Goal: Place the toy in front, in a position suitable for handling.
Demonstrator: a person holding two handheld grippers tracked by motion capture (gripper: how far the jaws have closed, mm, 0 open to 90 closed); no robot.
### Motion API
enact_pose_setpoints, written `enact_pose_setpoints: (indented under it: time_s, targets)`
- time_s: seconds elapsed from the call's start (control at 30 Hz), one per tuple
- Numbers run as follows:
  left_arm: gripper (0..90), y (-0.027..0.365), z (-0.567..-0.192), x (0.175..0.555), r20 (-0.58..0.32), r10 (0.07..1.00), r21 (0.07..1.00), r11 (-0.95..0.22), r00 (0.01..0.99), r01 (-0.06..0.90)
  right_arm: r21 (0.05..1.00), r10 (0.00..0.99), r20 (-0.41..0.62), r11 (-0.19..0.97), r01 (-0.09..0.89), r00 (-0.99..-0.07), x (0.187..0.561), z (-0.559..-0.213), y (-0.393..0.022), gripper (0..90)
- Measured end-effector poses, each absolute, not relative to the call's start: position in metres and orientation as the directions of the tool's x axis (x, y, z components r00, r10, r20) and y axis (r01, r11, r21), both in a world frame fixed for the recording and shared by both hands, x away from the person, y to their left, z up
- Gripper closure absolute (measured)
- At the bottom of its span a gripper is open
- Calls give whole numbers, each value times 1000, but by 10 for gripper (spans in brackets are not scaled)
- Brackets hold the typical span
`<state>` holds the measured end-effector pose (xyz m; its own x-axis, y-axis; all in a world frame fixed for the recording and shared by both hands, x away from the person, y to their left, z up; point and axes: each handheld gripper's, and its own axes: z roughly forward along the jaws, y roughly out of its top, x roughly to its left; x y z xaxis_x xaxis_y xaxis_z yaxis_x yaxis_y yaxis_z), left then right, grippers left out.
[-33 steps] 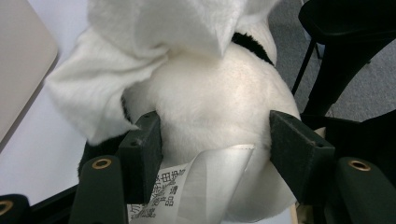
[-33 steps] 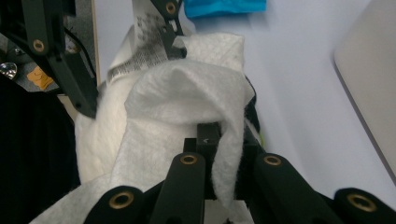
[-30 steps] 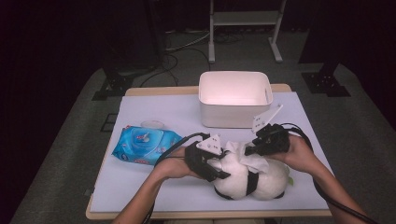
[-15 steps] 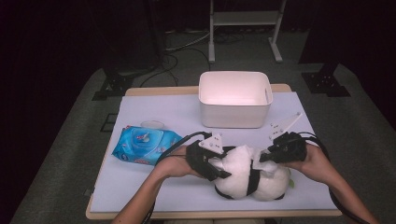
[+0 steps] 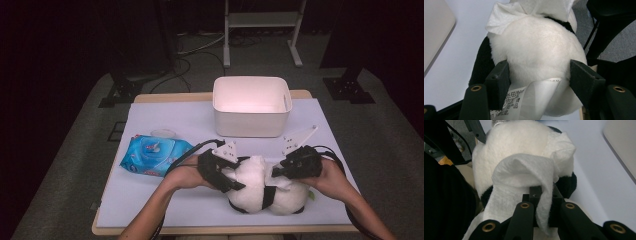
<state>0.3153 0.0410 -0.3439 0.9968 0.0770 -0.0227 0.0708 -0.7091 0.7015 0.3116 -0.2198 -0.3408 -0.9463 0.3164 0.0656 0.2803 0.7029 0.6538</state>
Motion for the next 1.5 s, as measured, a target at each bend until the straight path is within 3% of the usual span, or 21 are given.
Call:
enact_pose_setpoints:
  time_s: [0.2, 0.37, 0.6, 1.5]
  targets:
    - [305, 40, -341, 318, -19, 94, 691, -719, 995, 81, 649, 301, 43, 717, 255, -953, 312, -338, -206, 849]
    - [189, 38, -339, 322, -33, 132, 709, -696, 991, 116, 641, 263, 35, 735, 223, -964, 313, -336, -189, 849]
    - [277, 35, -343, 319, -37, 116, 697, -709, 993, 109, 625, 264, 36, 747, 227, -964, 314, -335, -190, 847]
    - [299, 33, -342, 317, -22, 92, 691, -718, 995, 82, 610, 459, 66, 684, 400, -886, 320, -340, -282, 847]
